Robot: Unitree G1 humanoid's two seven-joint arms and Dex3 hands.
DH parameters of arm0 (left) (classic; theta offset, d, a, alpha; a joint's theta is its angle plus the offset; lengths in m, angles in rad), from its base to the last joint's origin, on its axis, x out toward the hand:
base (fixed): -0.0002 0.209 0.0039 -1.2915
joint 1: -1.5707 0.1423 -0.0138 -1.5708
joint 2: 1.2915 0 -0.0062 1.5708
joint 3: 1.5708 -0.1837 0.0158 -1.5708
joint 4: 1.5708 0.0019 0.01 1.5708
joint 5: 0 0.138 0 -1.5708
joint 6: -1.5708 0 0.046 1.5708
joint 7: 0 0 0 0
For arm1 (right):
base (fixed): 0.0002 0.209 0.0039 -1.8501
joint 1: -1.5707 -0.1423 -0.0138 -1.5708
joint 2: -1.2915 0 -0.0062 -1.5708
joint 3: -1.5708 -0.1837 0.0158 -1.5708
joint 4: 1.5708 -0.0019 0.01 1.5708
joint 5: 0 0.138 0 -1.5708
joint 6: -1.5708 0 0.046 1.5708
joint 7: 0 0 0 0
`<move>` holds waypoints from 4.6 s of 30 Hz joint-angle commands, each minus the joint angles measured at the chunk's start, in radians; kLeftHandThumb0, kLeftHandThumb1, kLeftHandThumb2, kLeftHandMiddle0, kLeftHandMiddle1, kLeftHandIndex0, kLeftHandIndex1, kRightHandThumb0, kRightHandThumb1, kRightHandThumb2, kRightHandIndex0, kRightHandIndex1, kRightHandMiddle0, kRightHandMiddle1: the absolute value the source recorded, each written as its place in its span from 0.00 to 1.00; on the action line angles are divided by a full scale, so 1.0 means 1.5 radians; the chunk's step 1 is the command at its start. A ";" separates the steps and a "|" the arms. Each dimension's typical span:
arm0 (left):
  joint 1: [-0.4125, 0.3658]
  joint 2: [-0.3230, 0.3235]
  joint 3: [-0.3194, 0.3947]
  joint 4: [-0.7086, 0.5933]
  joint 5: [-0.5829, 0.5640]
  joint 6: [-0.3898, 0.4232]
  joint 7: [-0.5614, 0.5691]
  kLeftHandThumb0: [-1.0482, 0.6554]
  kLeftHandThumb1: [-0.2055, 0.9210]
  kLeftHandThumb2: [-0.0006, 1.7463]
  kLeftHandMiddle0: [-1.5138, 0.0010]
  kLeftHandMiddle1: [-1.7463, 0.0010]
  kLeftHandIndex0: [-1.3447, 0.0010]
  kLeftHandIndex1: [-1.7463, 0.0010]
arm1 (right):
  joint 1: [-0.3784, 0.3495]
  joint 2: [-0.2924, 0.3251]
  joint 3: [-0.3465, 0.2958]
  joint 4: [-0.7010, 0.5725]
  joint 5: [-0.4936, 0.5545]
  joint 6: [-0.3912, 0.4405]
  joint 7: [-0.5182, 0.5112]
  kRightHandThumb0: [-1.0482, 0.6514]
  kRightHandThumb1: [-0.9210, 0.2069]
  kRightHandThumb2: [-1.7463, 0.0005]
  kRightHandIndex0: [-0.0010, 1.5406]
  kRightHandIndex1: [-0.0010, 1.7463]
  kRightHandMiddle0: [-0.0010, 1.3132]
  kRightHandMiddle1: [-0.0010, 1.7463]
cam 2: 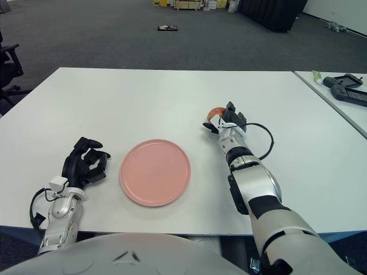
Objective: Put the apple into the plate.
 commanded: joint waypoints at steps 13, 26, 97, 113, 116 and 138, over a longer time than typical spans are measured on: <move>0.005 0.001 -0.002 -0.008 0.001 0.004 0.001 0.61 0.56 0.65 0.62 0.13 0.70 0.00 | 0.019 0.021 -0.029 -0.006 0.012 -0.059 -0.157 0.57 0.50 0.31 0.39 0.88 0.32 0.99; 0.007 0.001 -0.001 -0.012 0.005 0.009 0.006 0.61 0.56 0.64 0.62 0.14 0.69 0.00 | 0.020 0.028 -0.041 -0.007 0.017 -0.088 -0.237 0.61 0.74 0.12 0.55 0.92 0.42 1.00; -0.012 0.004 -0.005 0.007 0.014 0.014 0.009 0.61 0.55 0.66 0.62 0.11 0.71 0.00 | 0.428 0.066 0.020 -0.861 0.039 -0.243 0.032 0.62 0.76 0.08 0.53 0.99 0.43 1.00; -0.018 -0.002 -0.006 0.014 0.015 0.007 0.010 0.61 0.54 0.68 0.61 0.08 0.73 0.00 | 0.514 0.054 0.095 -0.980 0.093 -0.213 0.264 0.62 0.80 0.06 0.55 0.98 0.45 1.00; -0.018 -0.002 -0.007 0.015 0.016 0.007 0.009 0.61 0.54 0.69 0.62 0.07 0.73 0.00 | 0.525 0.039 0.108 -0.992 0.099 -0.201 0.313 0.62 0.80 0.06 0.55 0.97 0.45 1.00; -0.020 0.000 -0.007 0.029 0.027 -0.011 0.013 0.61 0.54 0.71 0.64 0.02 0.74 0.00 | 0.526 0.001 0.173 -0.929 0.050 -0.266 0.421 0.61 0.76 0.09 0.54 0.96 0.43 1.00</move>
